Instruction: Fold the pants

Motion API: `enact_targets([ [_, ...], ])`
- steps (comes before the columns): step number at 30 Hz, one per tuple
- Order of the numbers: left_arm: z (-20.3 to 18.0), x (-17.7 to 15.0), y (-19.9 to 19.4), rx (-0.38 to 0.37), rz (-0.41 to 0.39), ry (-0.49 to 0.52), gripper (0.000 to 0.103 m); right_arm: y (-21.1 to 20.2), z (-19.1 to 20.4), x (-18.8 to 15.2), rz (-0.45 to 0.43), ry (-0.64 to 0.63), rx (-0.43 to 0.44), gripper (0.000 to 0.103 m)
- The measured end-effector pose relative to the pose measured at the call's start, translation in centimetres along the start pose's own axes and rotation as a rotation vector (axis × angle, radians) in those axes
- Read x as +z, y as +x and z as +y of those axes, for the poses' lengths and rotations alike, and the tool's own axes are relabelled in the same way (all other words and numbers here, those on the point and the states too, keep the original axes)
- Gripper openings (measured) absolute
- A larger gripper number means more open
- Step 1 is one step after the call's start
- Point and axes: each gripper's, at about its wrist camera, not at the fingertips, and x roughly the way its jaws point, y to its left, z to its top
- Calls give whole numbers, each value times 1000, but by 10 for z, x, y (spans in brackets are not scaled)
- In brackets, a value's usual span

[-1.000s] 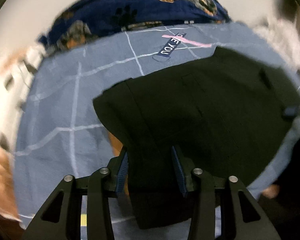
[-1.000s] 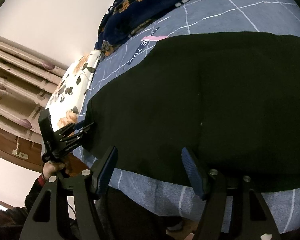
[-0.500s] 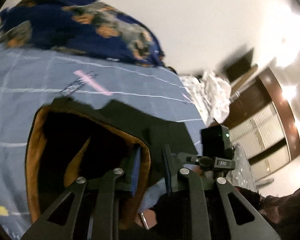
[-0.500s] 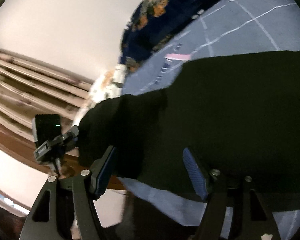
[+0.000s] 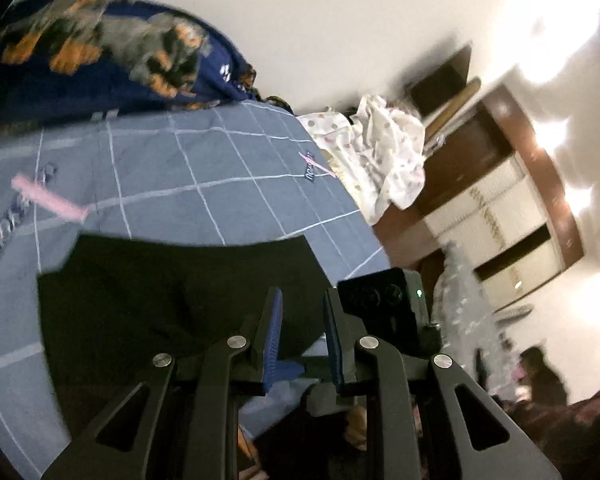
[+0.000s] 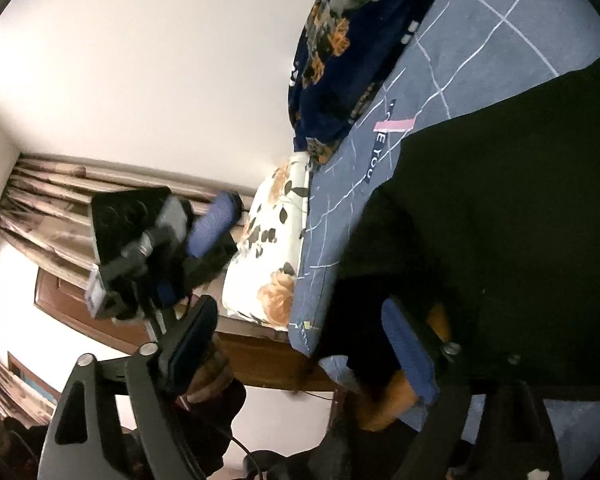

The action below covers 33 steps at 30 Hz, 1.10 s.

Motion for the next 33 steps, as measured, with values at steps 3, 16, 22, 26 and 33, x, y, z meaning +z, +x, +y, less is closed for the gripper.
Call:
enact_targets([
  [3, 1, 3, -26, 36, -56, 30, 22, -6, 1, -1, 7, -40, -99, 85],
  [16, 112, -127, -52, 316, -129, -197, 23, -11, -45, 22, 19, -53, -239, 85],
  [22, 117, -145, -39, 344, -143, -180, 24, 35, -23, -6, 148, -147, -213, 85],
  [26, 129, -149, -38, 327, -161, -234, 27, 60, -14, -20, 227, -142, -145, 84],
  [33, 137, -153, -39, 311, -155, -281, 35, 33, -8, -15, 136, -193, -258, 72],
])
